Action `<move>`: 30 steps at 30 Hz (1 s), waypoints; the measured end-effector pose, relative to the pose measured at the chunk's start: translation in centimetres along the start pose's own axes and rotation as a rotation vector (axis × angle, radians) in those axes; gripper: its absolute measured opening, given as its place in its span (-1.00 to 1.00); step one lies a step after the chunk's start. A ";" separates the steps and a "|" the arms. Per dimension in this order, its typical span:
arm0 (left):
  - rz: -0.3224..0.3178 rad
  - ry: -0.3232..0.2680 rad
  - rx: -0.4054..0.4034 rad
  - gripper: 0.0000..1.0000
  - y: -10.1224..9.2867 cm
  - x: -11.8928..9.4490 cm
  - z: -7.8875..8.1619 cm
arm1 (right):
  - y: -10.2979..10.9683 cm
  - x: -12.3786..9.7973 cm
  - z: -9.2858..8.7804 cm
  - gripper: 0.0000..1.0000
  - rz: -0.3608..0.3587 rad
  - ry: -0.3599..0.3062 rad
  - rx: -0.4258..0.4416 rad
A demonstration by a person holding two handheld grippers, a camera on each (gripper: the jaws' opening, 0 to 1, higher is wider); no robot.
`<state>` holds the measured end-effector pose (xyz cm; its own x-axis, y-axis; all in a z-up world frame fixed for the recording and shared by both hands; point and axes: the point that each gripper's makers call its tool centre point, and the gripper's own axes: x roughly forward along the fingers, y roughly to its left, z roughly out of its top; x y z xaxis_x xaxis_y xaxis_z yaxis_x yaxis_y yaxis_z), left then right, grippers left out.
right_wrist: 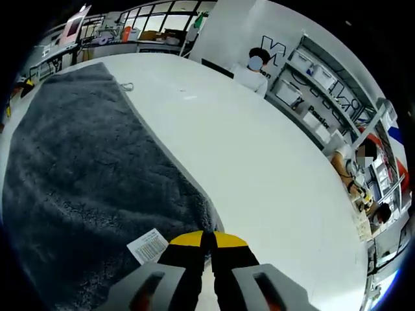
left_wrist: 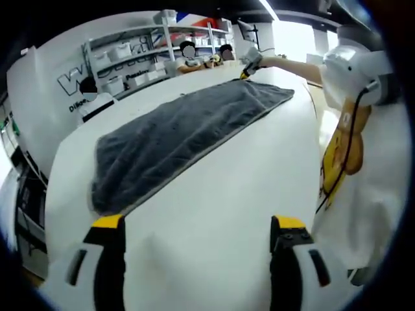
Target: Fold the towel on the table until its edges align and the towel forms a compact rectangular stack.
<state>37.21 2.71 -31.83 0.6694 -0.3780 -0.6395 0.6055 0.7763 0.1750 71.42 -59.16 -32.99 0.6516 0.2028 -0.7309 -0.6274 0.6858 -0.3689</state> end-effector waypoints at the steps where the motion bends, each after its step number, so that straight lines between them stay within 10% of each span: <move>1: 0.000 0.000 0.000 0.94 0.0 0.0 0.0 | -0.1 0.1 0.1 -0.93 -0.005 0.002 -0.002; 30: 0.017 0.011 -0.030 0.94 0.6 0.3 -0.3 | -4.1 4.1 1.8 -0.93 -0.079 0.033 -0.009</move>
<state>37.61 3.21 -32.18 0.6748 -0.3593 -0.6446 0.5808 0.7975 0.1634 77.42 -59.91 -33.41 0.6850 0.1248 -0.7178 -0.5783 0.6924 -0.4314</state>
